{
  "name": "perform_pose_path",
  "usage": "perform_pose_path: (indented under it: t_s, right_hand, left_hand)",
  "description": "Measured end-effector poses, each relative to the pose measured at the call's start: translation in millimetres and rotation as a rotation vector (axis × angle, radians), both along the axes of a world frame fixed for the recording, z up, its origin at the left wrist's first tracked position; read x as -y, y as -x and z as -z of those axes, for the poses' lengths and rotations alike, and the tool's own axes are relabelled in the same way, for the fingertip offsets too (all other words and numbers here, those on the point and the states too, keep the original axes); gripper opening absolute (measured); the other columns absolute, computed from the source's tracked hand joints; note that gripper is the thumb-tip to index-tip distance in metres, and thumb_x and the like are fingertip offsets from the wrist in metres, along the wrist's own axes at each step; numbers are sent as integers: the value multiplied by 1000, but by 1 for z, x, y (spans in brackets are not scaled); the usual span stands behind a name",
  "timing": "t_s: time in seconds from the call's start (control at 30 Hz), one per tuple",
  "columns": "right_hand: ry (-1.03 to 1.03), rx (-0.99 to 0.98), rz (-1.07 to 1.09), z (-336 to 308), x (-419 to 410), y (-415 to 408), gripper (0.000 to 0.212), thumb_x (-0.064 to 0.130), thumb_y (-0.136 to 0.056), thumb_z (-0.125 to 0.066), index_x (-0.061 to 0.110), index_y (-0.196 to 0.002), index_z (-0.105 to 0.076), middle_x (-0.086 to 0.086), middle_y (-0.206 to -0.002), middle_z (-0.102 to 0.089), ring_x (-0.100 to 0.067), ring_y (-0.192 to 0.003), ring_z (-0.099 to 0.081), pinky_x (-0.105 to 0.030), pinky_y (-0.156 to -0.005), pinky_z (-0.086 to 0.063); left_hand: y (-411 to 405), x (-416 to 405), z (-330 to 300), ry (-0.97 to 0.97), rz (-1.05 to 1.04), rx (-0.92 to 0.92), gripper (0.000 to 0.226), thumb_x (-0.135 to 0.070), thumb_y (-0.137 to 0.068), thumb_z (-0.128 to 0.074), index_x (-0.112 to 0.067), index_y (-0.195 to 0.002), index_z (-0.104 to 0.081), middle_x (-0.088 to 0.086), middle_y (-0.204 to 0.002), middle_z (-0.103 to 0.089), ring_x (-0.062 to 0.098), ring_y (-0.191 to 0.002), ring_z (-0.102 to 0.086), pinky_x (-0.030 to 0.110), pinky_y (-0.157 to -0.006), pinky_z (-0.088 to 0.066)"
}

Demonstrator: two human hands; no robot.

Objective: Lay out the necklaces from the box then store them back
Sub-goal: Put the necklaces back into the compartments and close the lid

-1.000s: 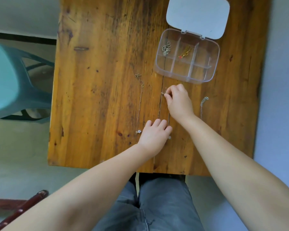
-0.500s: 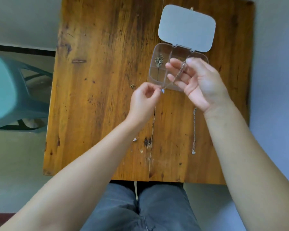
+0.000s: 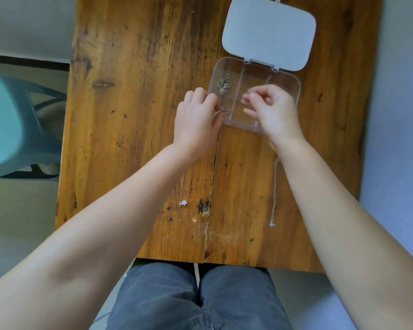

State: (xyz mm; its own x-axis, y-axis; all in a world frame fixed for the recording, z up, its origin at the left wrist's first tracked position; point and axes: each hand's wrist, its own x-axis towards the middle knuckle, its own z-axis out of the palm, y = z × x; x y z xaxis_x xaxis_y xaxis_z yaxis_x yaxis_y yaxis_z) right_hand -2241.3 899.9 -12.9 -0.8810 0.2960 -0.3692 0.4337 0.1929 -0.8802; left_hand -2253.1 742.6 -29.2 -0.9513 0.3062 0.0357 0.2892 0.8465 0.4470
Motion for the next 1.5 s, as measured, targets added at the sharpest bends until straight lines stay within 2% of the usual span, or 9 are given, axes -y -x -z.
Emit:
perform_pose_path:
  t_s: [0.17, 0.33, 0.57, 0.7, 0.87, 1.03, 1.13, 1.33, 1.5]
  right_hand:
    - [-215, 203, 170, 13, -67, -89, 17, 12, -92, -50, 24, -90, -61, -2, -91, -71, -10, -80, -69, -22, -62, -52]
    - [-325, 431, 12, 43, -53, -185, 19, 18, -94, -51, 19, -112, -59, 1, -108, -61, -6, -84, -58, -7, -63, -39]
    - [-379, 324, 219, 49, -19, -195, 26, 18, -94, -53, 14, -120, -56, -6, -123, -55, -10, -97, -55, -18, -81, -46]
    - [-292, 202, 106, 42, -19, -170, 37, 19, -93, -55, 19, -129, -47, 5, -125, -50, -2, -107, -45, -13, -87, -38]
    - [-82, 134, 67, 27, -25, -144, 12, 19, -95, -51, 21, -89, -62, 6, -72, -67, -7, -65, -60, -8, -54, -41]
    - [-179, 18, 106, -4, -43, -113, 15, 27, -95, -50, 24, -96, -64, 16, -88, -66, 3, -84, -61, -5, -70, -48]
    - [-208, -52, 122, -16, -43, -78, 15, 28, -95, -51, 24, -99, -64, 12, -97, -65, -3, -90, -62, -5, -74, -49]
    - [-121, -22, 21, -8, -16, -13, 14, 16, -94, -53, 11, -98, -66, -5, -97, -70, -15, -92, -68, -34, -84, -58]
    - [-305, 59, -119, 6, -7, -14, 22, 17, -95, -51, 12, -112, -64, -1, -106, -67, -11, -93, -61, -11, -70, -46]
  left_hand:
    - [-46, -42, 1, -134, 457, 86, 12, -10, -88, -53, -3, -96, -59, 13, -92, -61, 31, -86, -55, 41, -57, -48]
    - [-61, -90, 43, 226, 708, 152, 54, -5, -91, -46, -14, -142, -29, 15, -146, -33, 32, -133, -30, 43, -102, -36]
    - [-47, -104, 52, 415, 971, -99, 28, -4, -88, -54, -3, -115, -51, 15, -120, -51, 30, -107, -47, 38, -85, -44]
    - [-53, -94, 32, 15, 738, 223, 9, -12, -90, -50, -6, -96, -54, 11, -98, -60, 27, -91, -55, 35, -73, -48]
    - [-43, -74, -7, -511, 153, 437, 12, -11, -83, -56, -17, -75, -49, -5, -69, -58, 5, -64, -56, 12, -57, -42]
    - [-4, -46, -22, -670, -170, 502, 12, -12, -83, -50, -19, -73, -49, 10, -76, -59, 25, -71, -59, 31, -65, -50]
    - [12, -41, -23, -669, -219, 454, 7, -13, -83, -50, -15, -76, -49, 13, -78, -60, 21, -70, -57, 28, -62, -49]
    - [24, -55, -9, -356, 3, 375, 6, -15, -86, -55, -11, -81, -54, -5, -72, -55, 16, -70, -53, 22, -60, -44]
    - [29, -38, 0, -103, 239, 231, 12, -16, -87, -55, -9, -93, -62, 7, -93, -61, 21, -86, -52, 35, -71, -47]
